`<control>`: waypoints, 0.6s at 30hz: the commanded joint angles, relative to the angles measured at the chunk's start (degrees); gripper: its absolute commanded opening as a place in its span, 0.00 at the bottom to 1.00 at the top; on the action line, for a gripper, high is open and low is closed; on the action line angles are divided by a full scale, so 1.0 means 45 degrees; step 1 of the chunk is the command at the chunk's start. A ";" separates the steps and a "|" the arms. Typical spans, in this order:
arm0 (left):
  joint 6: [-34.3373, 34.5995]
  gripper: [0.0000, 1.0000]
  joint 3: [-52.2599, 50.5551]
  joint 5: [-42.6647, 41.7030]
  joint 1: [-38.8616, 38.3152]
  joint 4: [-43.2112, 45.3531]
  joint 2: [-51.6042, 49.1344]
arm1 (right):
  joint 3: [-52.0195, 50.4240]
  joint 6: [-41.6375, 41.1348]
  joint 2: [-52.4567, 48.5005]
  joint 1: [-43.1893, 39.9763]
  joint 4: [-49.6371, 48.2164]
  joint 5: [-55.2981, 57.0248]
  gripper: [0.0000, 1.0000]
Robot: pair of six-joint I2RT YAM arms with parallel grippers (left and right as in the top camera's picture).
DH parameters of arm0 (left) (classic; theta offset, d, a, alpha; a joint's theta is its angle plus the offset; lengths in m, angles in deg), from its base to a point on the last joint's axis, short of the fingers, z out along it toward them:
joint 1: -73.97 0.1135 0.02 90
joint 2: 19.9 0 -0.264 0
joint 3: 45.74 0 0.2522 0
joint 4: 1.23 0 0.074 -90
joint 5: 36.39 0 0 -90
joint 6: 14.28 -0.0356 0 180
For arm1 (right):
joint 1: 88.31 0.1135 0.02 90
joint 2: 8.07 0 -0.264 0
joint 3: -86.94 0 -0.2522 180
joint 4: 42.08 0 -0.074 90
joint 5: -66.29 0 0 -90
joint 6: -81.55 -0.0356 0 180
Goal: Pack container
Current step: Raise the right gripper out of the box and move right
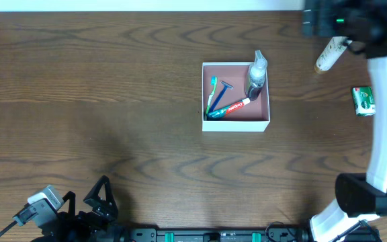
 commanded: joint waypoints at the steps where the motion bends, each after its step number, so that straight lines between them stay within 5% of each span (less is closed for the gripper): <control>1: 0.0058 0.98 0.0000 0.0010 0.0044 0.0010 0.0044 | -0.0325 0.0330 -0.0675 -0.0845 0.0131 0.0695 0.99; 18: 0.0058 0.98 0.0000 0.0010 0.0044 0.0010 0.0044 | -0.0393 0.2730 -0.3541 -0.2526 -0.1569 0.0272 0.99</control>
